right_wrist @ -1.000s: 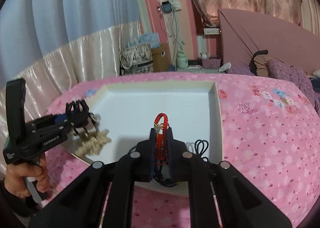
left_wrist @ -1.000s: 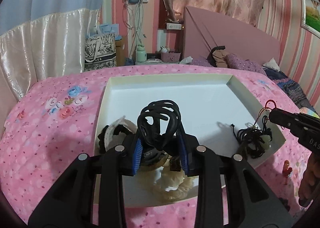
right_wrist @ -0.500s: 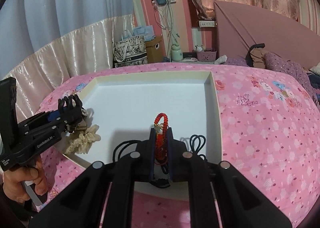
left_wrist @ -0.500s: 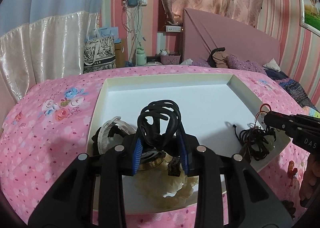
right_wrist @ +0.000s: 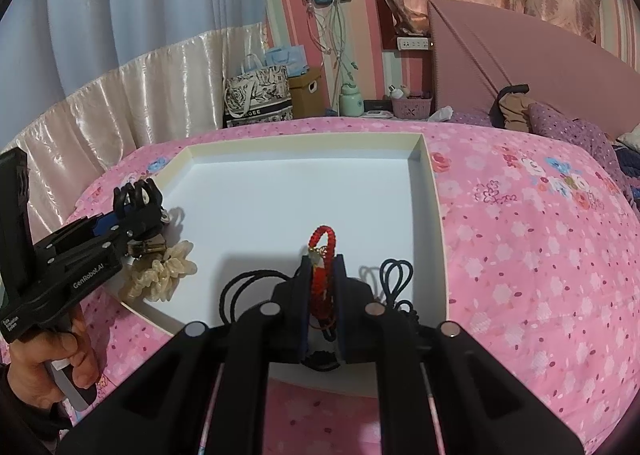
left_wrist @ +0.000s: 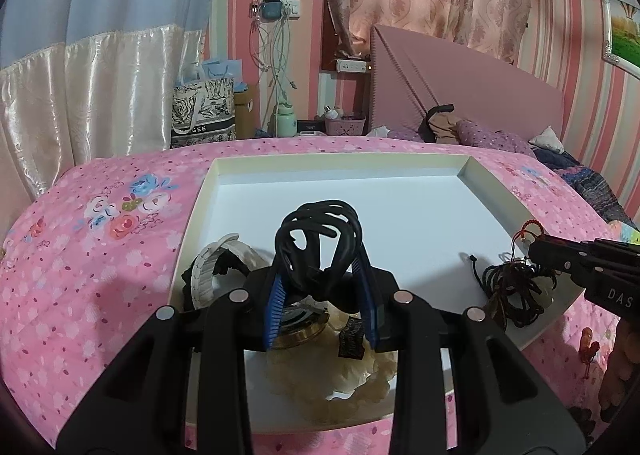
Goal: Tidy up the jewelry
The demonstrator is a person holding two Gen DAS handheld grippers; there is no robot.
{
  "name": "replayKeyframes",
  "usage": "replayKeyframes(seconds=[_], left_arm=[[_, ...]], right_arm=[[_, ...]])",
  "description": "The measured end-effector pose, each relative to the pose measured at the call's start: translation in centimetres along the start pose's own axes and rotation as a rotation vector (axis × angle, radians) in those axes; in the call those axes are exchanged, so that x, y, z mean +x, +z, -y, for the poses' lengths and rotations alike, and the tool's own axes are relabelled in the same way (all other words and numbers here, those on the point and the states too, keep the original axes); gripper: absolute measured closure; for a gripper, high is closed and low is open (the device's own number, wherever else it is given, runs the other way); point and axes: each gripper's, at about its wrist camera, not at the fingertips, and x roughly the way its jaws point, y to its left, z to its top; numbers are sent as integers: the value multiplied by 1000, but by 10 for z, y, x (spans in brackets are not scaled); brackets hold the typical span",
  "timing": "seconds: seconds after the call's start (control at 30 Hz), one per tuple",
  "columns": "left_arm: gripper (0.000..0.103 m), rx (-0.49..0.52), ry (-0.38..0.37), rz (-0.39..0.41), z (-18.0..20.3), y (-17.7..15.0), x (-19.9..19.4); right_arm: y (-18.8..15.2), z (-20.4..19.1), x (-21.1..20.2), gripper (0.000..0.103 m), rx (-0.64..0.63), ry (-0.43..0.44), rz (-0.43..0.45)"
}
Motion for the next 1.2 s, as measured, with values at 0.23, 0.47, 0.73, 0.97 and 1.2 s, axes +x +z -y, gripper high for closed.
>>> replayKeyframes(seconds=[0.23, 0.47, 0.73, 0.97, 1.2], left_arm=[[72, -2, 1, -9, -1, 1, 1], [66, -5, -1, -30, -1, 2, 5], [33, 15, 0, -1, 5, 2, 1], [31, 11, 6, 14, 5, 2, 0], [31, 16, 11, 23, 6, 1, -1]], right_arm=[[-1, 0, 0, 93, -1, -1, 0], [-3, 0, 5, 92, -3, -10, -13], [-4, 3, 5, 39, 23, -28, 5], [-2, 6, -2, 39, 36, -30, 27], [-3, 10, -6, 39, 49, -36, 34]])
